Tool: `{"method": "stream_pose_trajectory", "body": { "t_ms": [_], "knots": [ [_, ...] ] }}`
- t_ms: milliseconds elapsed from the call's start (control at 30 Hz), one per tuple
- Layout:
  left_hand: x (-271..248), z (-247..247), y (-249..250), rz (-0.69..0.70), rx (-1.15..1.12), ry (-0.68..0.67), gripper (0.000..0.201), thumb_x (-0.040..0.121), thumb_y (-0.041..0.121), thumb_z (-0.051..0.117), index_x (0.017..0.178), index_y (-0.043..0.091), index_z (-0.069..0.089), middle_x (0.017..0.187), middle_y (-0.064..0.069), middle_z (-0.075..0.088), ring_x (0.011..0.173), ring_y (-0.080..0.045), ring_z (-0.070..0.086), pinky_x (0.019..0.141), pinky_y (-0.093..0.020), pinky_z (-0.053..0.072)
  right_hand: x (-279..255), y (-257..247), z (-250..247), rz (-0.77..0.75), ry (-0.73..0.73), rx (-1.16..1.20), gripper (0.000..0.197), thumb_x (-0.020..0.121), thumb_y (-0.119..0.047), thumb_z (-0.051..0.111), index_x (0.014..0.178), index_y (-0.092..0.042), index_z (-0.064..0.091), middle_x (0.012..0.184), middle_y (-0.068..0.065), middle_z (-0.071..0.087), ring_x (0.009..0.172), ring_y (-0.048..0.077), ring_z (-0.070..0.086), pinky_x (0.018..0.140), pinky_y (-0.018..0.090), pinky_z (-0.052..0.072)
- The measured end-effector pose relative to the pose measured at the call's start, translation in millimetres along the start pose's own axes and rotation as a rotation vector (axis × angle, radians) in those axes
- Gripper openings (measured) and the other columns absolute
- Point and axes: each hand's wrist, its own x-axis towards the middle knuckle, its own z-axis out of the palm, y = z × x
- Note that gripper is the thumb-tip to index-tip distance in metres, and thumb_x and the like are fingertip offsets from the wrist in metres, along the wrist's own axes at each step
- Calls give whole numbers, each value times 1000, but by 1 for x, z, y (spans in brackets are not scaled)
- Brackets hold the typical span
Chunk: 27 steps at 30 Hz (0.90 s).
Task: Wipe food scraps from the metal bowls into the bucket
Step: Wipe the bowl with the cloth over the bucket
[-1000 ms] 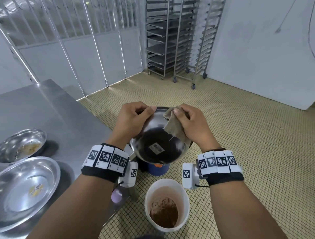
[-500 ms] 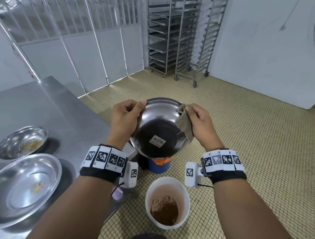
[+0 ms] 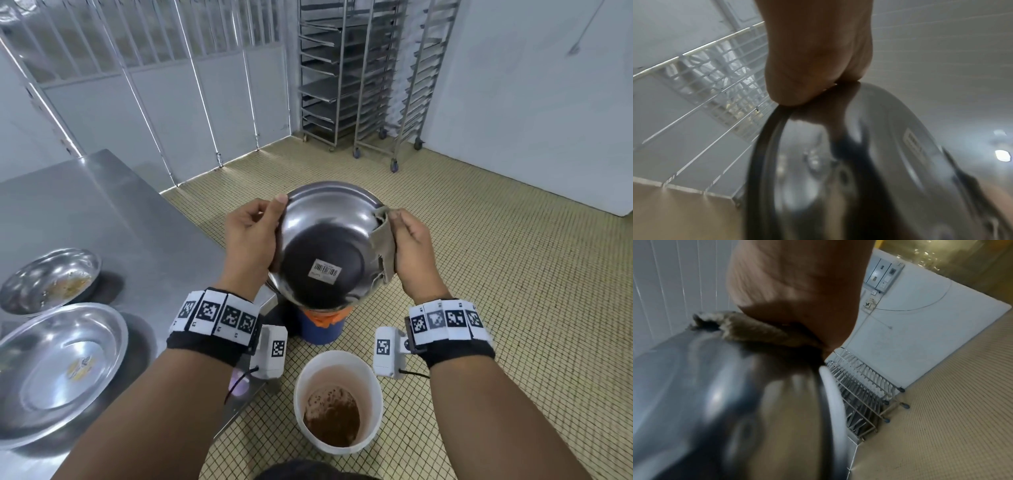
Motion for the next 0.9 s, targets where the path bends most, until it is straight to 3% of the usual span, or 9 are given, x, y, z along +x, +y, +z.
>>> {"method": "stream_pose_trajectory", "body": {
  "t_ms": [100, 200, 333, 400, 500, 567, 633, 800, 900],
  "knots": [
    [-2, -2, -6, 62, 203, -90, 36, 102, 37, 63, 73, 15, 67, 60, -7, 62, 54, -13, 54, 54, -28, 44, 0, -1, -3, 7, 12, -23, 37, 108, -19, 45, 91, -34, 75, 98, -14, 75, 99, 7, 67, 93, 32, 49],
    [2, -5, 0, 212, 438, -222, 32, 100, 40, 64, 75, 22, 66, 61, 7, 60, 55, -4, 51, 56, -20, 40, 1, -15, -3, -20, -77, -92, 31, 107, -13, 48, 93, -21, 74, 95, -16, 76, 94, 2, 69, 86, 24, 51],
    [0, 2, 12, 237, 468, -345, 26, 101, 35, 64, 78, 22, 68, 59, 10, 61, 50, 3, 52, 50, -9, 37, 5, -21, 6, -156, -152, -385, 27, 104, -27, 52, 94, -14, 74, 95, -8, 77, 92, 11, 70, 87, 37, 54],
    [1, 1, 15, 197, 329, -308, 27, 99, 32, 69, 75, 20, 71, 53, 9, 62, 45, 2, 51, 46, -12, 39, 4, -20, 8, -165, -150, -377, 28, 105, -27, 51, 95, -13, 73, 95, -9, 76, 92, 10, 70, 84, 33, 54],
    [4, -4, 15, 141, 157, -168, 26, 96, 29, 73, 73, 18, 73, 54, 10, 64, 48, -3, 55, 50, -20, 45, -7, -15, 6, -85, -97, -92, 30, 108, -12, 45, 97, -16, 72, 95, -16, 74, 94, 2, 67, 86, 21, 49],
    [6, -5, 12, 129, 121, -110, 27, 97, 30, 72, 73, 18, 73, 54, 9, 64, 48, -4, 54, 51, -20, 45, -9, -7, 5, -16, -38, -11, 34, 109, -12, 42, 95, -24, 71, 93, -18, 72, 92, -1, 65, 85, 21, 47],
    [3, -2, 9, 144, 160, -125, 27, 98, 31, 70, 74, 18, 72, 50, 10, 60, 45, -1, 49, 47, -17, 41, -6, -9, 6, 0, -15, -74, 33, 109, -15, 43, 94, -26, 70, 92, -19, 71, 88, -2, 64, 80, 20, 47],
    [-6, 6, 10, 192, 218, -238, 25, 97, 28, 71, 73, 23, 69, 50, 11, 61, 44, 0, 50, 45, -16, 39, 15, -32, 13, -193, -161, -467, 24, 103, -27, 53, 87, -17, 67, 89, -6, 74, 87, 15, 68, 82, 39, 54],
    [2, 1, 8, 130, 102, -88, 27, 96, 26, 73, 70, 16, 71, 53, 6, 62, 48, -7, 53, 49, -23, 43, 8, -25, 7, -96, -103, -164, 29, 106, -18, 49, 91, -24, 72, 97, -12, 75, 95, 6, 69, 86, 30, 51]
  ]
}}
